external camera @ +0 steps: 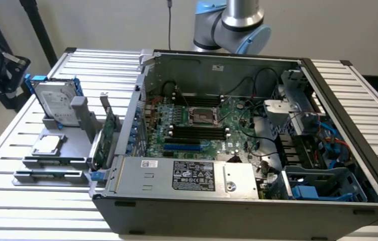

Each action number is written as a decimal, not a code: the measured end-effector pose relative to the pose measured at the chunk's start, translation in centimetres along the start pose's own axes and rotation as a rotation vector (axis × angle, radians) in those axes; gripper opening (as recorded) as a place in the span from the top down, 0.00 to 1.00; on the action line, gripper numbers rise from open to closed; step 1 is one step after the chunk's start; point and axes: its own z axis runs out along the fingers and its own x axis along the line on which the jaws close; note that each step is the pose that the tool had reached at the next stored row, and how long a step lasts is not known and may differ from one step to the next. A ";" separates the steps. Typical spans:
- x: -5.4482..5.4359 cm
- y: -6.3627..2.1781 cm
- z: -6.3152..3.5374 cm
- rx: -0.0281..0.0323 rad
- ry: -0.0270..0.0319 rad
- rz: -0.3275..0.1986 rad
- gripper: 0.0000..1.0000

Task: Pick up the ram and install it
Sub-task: 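Reach for the ram, then pick up the ram and move it above insertion slot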

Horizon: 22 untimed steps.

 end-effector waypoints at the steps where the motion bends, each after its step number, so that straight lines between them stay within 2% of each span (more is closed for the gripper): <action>1: 0.0 -0.13 0.13 -0.0004 0.0031 -0.001 0.89; 3: -0.1 -0.33 0.31 -0.0007 0.0086 -0.004 0.89; 4: -0.1 -0.42 0.33 -0.0005 0.0095 -0.005 0.89; 20: -0.1 -0.39 0.36 0.0000 0.0088 -0.006 0.89; 22: -0.1 -0.39 0.46 0.0000 0.0088 -0.027 0.89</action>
